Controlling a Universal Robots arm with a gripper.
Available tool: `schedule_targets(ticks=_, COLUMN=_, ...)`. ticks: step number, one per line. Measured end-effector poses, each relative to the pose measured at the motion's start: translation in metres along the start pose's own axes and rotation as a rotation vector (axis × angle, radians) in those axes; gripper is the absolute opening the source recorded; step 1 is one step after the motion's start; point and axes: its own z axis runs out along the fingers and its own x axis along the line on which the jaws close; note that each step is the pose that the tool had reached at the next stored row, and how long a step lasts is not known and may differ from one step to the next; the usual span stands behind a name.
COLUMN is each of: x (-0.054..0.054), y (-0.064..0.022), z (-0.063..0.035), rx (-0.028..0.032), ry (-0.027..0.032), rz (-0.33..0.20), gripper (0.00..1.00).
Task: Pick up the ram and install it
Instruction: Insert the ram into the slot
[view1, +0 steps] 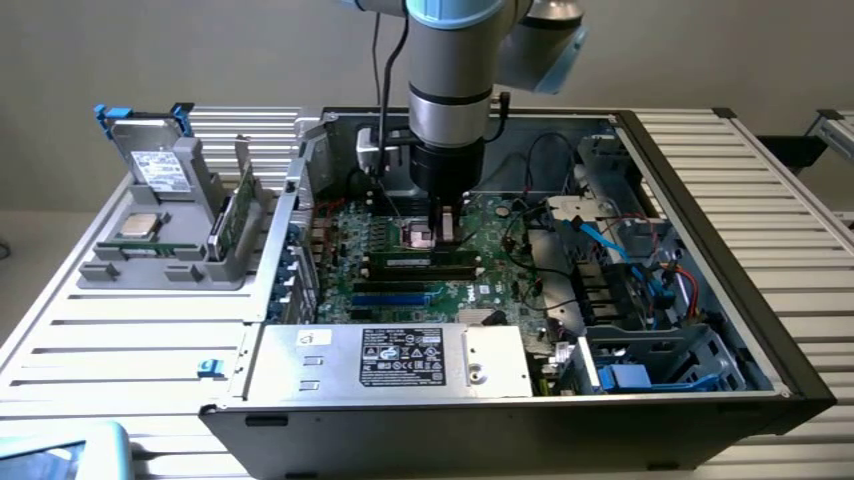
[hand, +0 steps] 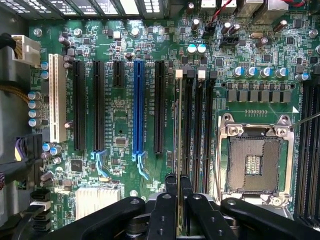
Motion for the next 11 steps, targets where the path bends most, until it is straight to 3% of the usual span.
schedule_targets(ticks=11, x=-0.0017, y=0.0006, z=0.0025, rx=-0.0002, ry=0.003, rz=0.003, gripper=0.14)
